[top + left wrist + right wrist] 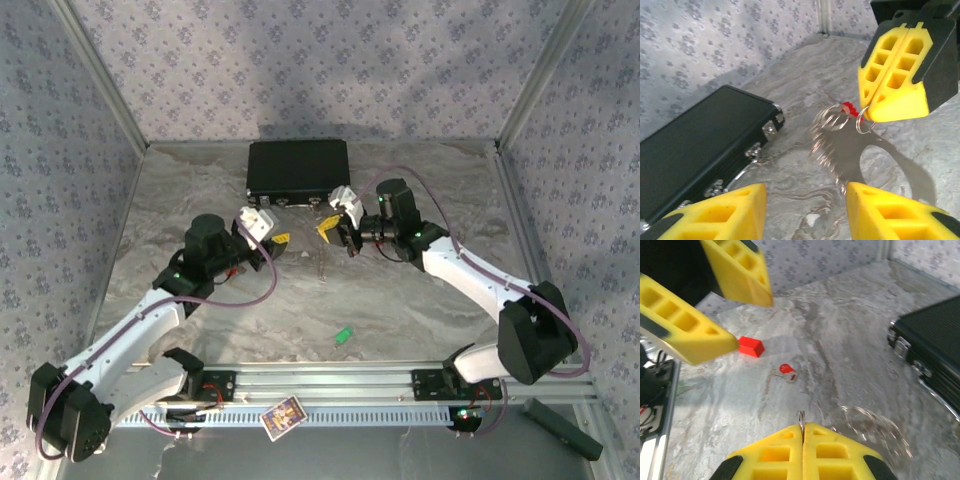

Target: Put the keys on the keyring

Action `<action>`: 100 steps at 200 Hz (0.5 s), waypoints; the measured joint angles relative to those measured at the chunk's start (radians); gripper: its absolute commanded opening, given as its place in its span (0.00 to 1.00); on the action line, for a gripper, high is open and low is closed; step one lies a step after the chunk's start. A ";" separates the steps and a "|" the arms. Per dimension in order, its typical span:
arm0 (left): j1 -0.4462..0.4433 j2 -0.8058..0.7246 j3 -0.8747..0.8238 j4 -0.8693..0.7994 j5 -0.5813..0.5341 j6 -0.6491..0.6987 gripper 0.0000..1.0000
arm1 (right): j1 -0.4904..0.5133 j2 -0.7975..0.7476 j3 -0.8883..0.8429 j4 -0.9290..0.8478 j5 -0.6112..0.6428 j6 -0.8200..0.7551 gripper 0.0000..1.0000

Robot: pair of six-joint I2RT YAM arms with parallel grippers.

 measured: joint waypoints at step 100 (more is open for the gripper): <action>-0.008 0.092 0.000 0.000 0.200 0.045 0.24 | 0.054 0.076 0.127 -0.144 -0.125 -0.182 0.00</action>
